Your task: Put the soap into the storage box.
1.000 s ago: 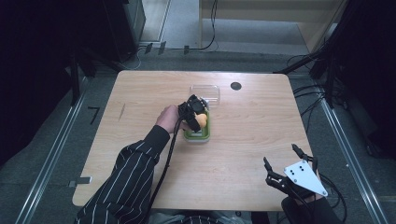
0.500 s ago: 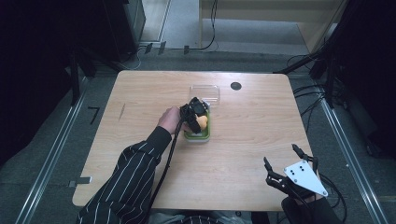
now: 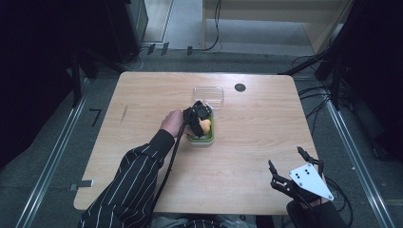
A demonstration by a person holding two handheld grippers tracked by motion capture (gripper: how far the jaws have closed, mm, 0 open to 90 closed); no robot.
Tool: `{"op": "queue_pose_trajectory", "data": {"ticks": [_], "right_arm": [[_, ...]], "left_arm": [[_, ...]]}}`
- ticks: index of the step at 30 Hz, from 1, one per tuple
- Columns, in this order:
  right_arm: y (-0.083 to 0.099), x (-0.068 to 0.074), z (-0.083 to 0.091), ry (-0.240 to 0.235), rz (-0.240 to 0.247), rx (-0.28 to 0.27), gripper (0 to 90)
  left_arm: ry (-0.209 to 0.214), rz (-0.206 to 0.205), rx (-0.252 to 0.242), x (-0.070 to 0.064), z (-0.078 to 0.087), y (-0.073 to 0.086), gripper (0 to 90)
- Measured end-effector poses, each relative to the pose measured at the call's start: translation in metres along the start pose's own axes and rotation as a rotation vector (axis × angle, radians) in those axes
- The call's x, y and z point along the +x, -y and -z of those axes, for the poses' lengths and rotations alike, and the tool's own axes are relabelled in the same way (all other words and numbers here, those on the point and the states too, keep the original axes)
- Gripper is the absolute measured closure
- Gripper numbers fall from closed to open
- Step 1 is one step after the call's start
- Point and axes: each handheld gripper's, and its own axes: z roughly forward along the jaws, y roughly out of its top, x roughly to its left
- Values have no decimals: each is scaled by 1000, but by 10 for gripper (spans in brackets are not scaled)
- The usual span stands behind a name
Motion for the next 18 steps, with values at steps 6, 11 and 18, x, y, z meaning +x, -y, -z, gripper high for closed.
{"op": "queue_pose_trajectory", "data": {"ticks": [6, 11, 18], "right_arm": [[0, 0, 0, 1, 1, 1, 133], [0, 0, 0, 1, 1, 0, 133], [0, 0, 0, 1, 6, -1, 133]], "left_arm": [[3, 2, 3, 0, 0, 1, 385], [12, 7, 10, 1, 1, 1, 346], [28, 19, 5, 1, 5, 1, 220]]}}
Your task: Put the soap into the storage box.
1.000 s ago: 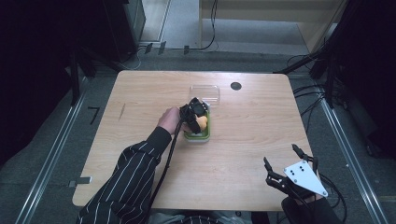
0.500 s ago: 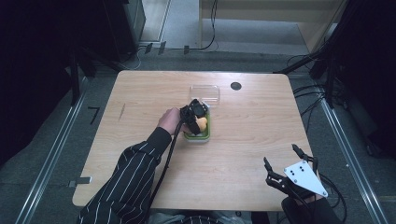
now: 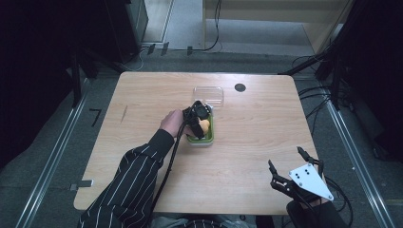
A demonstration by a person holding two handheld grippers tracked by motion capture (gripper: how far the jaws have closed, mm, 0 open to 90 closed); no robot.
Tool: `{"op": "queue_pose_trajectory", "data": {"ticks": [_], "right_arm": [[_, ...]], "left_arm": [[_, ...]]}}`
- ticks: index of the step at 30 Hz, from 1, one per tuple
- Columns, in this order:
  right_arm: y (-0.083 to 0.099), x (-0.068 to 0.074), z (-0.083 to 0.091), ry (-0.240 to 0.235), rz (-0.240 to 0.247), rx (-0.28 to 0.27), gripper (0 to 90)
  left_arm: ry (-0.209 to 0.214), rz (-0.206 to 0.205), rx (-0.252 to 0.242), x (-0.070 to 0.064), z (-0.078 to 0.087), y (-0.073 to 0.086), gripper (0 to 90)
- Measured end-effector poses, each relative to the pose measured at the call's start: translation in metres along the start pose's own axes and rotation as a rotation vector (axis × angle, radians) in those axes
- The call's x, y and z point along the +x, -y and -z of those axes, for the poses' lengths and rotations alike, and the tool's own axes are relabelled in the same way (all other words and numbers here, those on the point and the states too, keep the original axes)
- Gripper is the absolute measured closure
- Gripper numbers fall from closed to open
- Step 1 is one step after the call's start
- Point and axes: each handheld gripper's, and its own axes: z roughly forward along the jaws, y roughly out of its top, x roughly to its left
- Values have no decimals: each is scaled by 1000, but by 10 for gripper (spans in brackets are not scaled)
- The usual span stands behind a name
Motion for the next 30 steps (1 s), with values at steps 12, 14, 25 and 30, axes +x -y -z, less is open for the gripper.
{"op": "queue_pose_trajectory", "data": {"ticks": [12, 14, 25, 30], "right_arm": [[0, 0, 0, 1, -4, 1, 133], [0, 0, 0, -1, -1, -1, 133], [0, 0, 0, 0, -2, -1, 133], [0, 0, 0, 2, -1, 0, 133]], "left_arm": [[-27, 64, -3, -4, 25, 3, 0], [-36, 69, -13, -8, 32, 5, 0], [-22, 21, -7, -28, 55, 20, 0], [-19, 10, 10, -37, 56, 30, 0]]}}
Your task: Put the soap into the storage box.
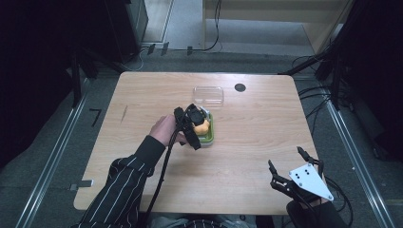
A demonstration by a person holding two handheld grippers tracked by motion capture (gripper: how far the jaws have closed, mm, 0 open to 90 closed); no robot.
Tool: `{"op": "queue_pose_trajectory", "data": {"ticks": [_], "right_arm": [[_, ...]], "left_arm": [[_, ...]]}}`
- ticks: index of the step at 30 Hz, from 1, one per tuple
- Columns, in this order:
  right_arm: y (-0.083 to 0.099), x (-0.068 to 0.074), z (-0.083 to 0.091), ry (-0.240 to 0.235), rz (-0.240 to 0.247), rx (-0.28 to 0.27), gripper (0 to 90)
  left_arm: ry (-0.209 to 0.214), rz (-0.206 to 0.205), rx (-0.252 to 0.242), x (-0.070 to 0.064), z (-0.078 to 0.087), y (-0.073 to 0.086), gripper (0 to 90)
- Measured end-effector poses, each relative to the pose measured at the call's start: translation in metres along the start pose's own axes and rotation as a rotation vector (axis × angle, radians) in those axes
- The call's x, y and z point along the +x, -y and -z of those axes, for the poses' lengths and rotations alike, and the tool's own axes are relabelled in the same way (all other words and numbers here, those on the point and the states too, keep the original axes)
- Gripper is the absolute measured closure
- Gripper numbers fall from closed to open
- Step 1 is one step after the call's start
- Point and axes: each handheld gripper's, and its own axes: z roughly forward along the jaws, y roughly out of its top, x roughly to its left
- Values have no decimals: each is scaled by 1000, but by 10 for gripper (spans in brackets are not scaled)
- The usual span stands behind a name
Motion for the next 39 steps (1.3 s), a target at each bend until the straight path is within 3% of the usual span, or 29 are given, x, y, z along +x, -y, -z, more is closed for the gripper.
{"op": "queue_pose_trajectory", "data": {"ticks": [23, 31, 39], "right_arm": [[0, 1, 0, -2, 1, -1, 133], [0, 1, 0, -2, 2, -1, 133], [0, 1, 0, -3, 2, -2, 133]], "left_arm": [[12, -10, 59, -45, 3, 60, 0], [26, 45, 90, -56, -8, 90, 0], [23, 82, 92, -64, -13, 115, 0]]}}
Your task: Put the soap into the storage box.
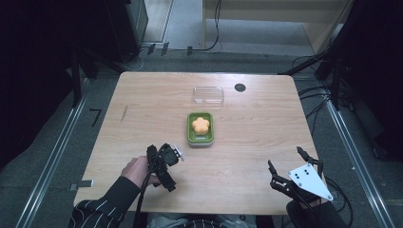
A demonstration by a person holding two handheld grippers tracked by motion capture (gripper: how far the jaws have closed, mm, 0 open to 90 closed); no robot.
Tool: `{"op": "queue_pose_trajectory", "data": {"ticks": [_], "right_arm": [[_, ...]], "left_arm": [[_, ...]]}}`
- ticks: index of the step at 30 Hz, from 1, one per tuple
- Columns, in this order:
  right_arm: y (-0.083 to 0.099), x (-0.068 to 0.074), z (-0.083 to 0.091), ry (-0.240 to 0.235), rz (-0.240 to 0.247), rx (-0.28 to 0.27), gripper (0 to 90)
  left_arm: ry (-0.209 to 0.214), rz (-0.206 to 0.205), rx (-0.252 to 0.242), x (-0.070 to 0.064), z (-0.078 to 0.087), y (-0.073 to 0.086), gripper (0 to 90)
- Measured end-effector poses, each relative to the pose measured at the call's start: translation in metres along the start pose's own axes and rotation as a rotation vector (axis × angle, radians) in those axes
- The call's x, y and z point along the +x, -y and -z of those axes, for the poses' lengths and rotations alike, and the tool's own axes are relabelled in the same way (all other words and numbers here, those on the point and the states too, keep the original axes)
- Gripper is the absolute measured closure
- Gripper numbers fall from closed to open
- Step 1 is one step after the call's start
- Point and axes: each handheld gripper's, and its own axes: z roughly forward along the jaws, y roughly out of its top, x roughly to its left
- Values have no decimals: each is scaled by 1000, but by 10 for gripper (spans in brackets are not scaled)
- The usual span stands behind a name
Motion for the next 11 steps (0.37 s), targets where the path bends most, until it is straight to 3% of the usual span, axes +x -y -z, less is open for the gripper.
{"op": "queue_pose_trajectory", "data": {"ticks": [11], "right_arm": [[1, -1, 1, 5, -3, 0, 133]], "left_arm": [[-42, 91, -42, 1, -7, 26, 0]]}}
